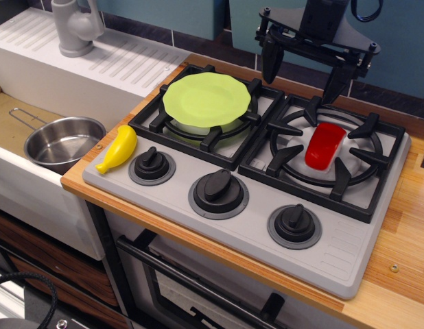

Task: End effector reaching salmon

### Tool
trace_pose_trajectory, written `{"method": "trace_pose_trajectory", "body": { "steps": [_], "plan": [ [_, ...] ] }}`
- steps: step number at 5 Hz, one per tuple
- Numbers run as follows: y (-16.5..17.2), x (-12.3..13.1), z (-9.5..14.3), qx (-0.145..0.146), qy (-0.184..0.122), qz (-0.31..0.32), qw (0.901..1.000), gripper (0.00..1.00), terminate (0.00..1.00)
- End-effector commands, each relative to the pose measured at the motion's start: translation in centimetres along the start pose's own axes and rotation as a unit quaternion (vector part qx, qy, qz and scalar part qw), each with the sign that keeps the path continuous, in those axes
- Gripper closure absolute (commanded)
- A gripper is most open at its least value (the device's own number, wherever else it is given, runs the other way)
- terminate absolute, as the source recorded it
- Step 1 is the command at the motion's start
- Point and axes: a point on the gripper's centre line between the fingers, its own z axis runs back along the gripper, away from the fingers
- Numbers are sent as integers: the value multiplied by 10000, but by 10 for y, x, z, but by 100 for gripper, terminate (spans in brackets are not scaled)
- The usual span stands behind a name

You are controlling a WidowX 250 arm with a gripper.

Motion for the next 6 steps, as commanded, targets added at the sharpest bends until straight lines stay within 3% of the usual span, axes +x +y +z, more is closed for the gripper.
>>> {"method": "trace_pose_trajectory", "body": {
  "steps": [1, 6],
  "plan": [
    [0, 0, 0, 0, 0, 0, 10000, 0, 0],
    [-56, 4, 2, 82, 30, 563, 9984, 0, 0]
  ]
}}
